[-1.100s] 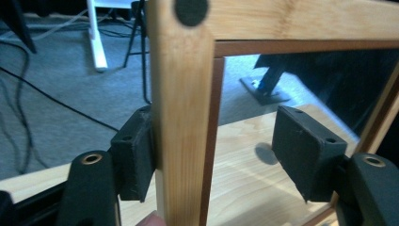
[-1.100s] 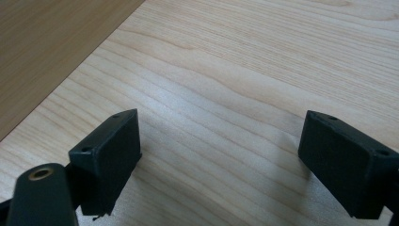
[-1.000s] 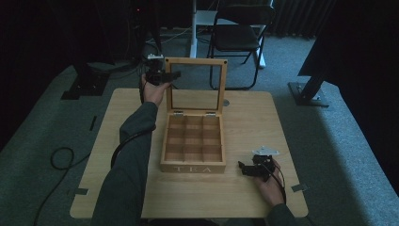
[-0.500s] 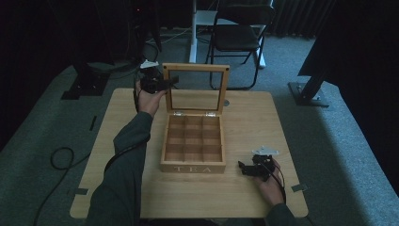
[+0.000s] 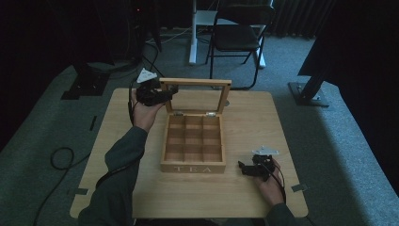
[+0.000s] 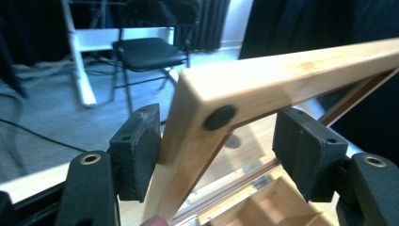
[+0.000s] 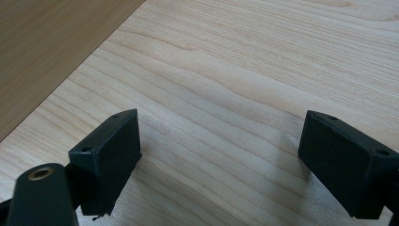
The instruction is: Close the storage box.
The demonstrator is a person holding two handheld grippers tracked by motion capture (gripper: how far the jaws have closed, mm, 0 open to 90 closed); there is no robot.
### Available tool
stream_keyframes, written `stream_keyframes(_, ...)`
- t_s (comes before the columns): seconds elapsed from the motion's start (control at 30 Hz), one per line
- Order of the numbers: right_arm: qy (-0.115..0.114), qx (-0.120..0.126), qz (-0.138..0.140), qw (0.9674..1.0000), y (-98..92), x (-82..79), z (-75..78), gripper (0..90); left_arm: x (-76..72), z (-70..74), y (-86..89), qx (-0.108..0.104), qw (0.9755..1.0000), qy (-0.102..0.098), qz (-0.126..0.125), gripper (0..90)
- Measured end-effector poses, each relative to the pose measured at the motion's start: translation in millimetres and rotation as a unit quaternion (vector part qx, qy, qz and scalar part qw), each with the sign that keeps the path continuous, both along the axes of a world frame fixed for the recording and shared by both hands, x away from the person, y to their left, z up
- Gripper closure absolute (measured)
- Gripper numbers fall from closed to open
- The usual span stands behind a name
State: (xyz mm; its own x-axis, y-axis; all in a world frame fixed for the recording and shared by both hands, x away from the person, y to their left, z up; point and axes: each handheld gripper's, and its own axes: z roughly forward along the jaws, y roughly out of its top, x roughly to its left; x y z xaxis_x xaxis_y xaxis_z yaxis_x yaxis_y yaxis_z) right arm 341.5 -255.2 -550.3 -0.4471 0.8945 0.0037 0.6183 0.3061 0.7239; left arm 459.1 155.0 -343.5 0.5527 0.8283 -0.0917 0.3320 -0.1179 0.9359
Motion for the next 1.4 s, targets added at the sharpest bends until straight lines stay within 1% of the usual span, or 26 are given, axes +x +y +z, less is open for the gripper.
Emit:
stream_keyframes(0.03,0.0,0.0,0.0,1.0,0.0,0.0,0.0,13.1,-2.1,1.0,-0.6,0.006,1.0,0.002,0.001,33.7)
stream_keyframes(0.13,0.0,0.0,0.0,1.0,0.0,0.0,0.0,13.1,-5.8,2.3,-1.4,0.012,0.9999,0.007,0.004,33.6)
stream_keyframes(0.2,0.0,0.0,0.0,1.0,0.0,0.0,0.0,13.1,-12.4,2.4,-2.5,0.021,0.9997,0.01,0.007,33.5)
stream_keyframes(0.33,-0.001,0.0,0.0,1.0,0.0,0.1,0.0,13.1,-20.5,0.4,-4.4,0.033,0.9995,0.005,0.001,31.4)
stream_keyframes(0.53,-0.001,0.0,0.0,1.0,0.0,0.1,0.0,13.1,-30.4,-4.3,-3.6,0.032,0.9995,0.005,-0.001,30.4)
stream_keyframes(0.57,-0.001,0.0,0.0,1.0,0.0,0.1,0.0,13.1,-33.7,-4.4,-4.6,0.038,0.9992,0.007,0.0,30.3)
stream_keyframes(0.63,-0.001,0.0,0.0,1.0,0.1,0.2,-0.1,13.1,-36.9,-3.9,-5.2,0.049,0.9988,0.007,-0.001,30.4)
stream_keyframes(0.73,-0.001,0.0,-0.001,1.0,0.6,0.5,-0.1,13.1,-40.1,-4.6,-5.3,0.053,0.9986,0.009,-0.003,30.3)
stream_keyframes(0.83,-0.001,0.0,-0.001,1.0,0.5,0.5,0.0,13.1,-44.4,-7.6,-5.0,0.051,0.9987,0.007,-0.002,29.9)
stream_keyframes(0.9,0.0,0.0,-0.001,1.0,0.6,0.5,0.0,13.1,-44.4,-7.6,-5.0,0.051,0.9987,0.007,-0.002,29.7)
stream_keyframes(0.93,0.0,0.0,-0.001,1.0,0.6,0.5,0.0,13.1,-48.2,-10.3,-4.4,0.049,0.9988,0.007,-0.003,29.2)
stream_keyframes(1.03,-0.001,0.0,-0.001,1.0,0.6,0.5,0.0,13.1,-51.6,-12.1,-4.0,0.051,0.9986,0.01,-0.006,28.6)
stream_keyframes(1.1,-0.001,0.0,-0.001,1.0,0.7,0.5,0.0,13.1,-51.6,-12.1,-4.0,0.051,0.9986,0.01,-0.006,28.6)
stream_keyframes(1.13,-0.001,0.0,-0.001,1.0,0.8,0.6,0.0,13.1,-56.0,-12.3,-5.7,0.059,0.9982,0.011,0.001,28.5)
stream_keyframes(1.17,-0.001,0.0,-0.001,1.0,0.8,0.7,0.0,13.1,-57.5,-12.4,-6.5,0.063,0.998,0.01,0.004,28.5)
stream_keyframes(1.33,0.0,0.001,-0.002,1.0,1.0,0.6,0.0,13.1,-64.5,-14.6,-9.2,0.072,0.9973,0.005,0.016,28.4)
stream_keyframes(1.4,0.0,0.001,-0.002,1.0,1.0,0.6,0.0,13.1,-66.7,-16.5,-9.5,0.071,0.9974,0.0,0.017,28.4)
